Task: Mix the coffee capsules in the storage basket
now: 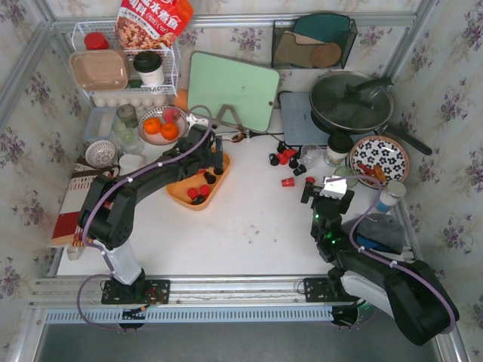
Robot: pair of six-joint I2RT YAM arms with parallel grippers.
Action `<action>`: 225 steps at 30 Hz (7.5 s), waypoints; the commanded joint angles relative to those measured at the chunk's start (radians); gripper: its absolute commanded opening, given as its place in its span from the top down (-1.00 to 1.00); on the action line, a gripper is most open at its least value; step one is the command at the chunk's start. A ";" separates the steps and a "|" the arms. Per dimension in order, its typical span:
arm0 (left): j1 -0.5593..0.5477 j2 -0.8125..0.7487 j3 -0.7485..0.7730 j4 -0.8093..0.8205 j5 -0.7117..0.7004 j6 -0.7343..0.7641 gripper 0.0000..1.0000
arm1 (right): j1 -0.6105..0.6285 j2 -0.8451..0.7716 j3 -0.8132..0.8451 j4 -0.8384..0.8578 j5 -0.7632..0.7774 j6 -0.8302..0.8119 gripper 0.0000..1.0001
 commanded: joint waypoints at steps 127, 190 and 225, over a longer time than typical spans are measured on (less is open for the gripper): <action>-0.041 0.087 0.138 -0.057 -0.165 -0.023 0.02 | 0.000 0.054 0.033 0.008 -0.009 0.009 -1.00; 0.004 -0.302 0.068 -0.389 0.105 -0.018 -0.98 | 0.000 -0.018 0.037 -0.046 -0.078 -0.016 -1.00; -0.001 -1.160 -0.536 -0.095 0.054 0.343 -0.99 | 0.000 0.009 0.363 -0.449 -0.150 0.198 -1.00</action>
